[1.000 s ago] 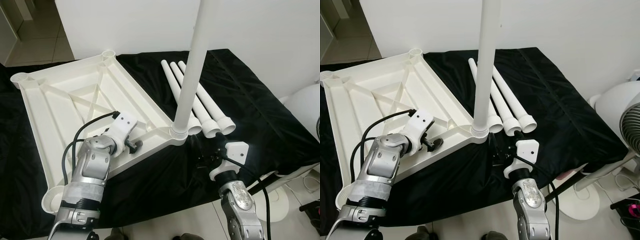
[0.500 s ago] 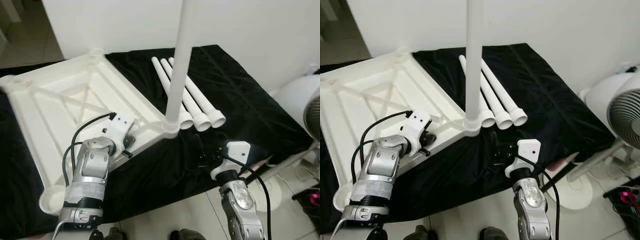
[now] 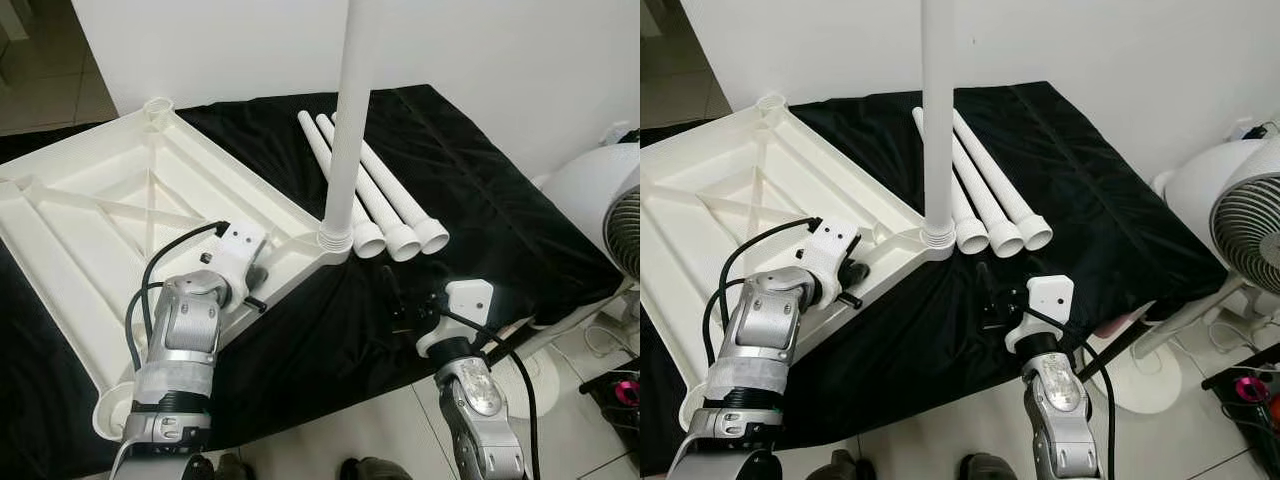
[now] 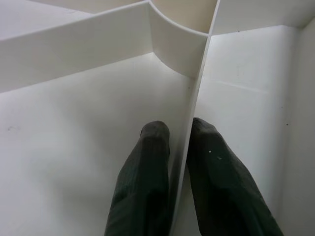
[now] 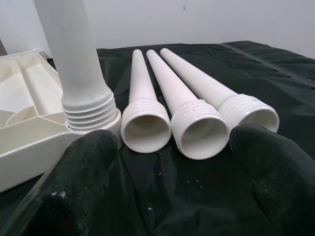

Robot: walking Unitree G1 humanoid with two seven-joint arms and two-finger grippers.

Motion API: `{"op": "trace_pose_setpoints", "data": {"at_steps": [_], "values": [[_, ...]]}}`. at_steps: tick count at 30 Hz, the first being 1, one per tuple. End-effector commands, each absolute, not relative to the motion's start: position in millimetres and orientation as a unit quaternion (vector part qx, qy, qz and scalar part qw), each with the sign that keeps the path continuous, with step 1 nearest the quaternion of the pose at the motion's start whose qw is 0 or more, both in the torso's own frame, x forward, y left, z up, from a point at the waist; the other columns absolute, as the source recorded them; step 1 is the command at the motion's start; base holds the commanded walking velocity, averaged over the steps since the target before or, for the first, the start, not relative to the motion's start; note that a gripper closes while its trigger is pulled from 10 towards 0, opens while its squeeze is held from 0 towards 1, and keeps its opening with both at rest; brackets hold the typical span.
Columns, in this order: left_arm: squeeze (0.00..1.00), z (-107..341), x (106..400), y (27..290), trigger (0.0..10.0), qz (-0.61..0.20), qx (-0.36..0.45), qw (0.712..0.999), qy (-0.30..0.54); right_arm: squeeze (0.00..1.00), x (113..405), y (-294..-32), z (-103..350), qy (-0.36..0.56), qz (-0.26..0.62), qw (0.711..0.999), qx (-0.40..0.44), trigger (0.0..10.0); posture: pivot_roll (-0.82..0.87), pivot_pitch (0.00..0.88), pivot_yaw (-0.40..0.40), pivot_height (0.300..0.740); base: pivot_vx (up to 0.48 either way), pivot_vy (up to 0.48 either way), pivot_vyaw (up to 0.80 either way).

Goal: Building children table

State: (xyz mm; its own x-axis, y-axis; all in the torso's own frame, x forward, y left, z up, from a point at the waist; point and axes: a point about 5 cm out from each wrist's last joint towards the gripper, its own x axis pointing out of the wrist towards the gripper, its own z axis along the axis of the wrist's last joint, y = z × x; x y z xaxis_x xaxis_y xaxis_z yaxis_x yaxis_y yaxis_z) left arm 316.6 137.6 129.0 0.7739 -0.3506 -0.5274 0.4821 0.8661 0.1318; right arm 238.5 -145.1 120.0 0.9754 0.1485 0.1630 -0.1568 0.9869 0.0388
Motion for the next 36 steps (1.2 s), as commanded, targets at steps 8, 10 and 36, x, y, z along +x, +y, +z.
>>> {"op": "trace_pose_setpoints", "data": {"at_steps": [8, 10, 36], "values": [[0.00, 128.6, 318.8, 185.8, 0.0, 0.085, 0.181, 0.951, 0.238, 0.00, 238.2, -145.2, 115.6, -0.071, 0.073, 0.995, 0.025, 10.0, -0.10, 0.055, 0.012, 0.740, 0.000, 0.000, 0.00], [0.00, 129.8, 318.8, 187.1, 0.0, 0.092, 0.180, 0.951, 0.235, 0.00, 238.1, -144.9, 115.4, -0.071, 0.073, 0.994, 0.024, 10.0, -0.10, 0.055, 0.012, 0.740, 0.000, 0.000, 0.00], [0.00, 168.2, 279.7, 102.3, 10.0, -0.323, 0.155, 0.934, 0.004, 0.00, 241.8, -138.5, 112.1, -0.068, 0.099, 0.993, 0.014, 10.0, -0.07, 0.028, -0.004, 0.740, 0.000, 0.000, 0.00]]}}
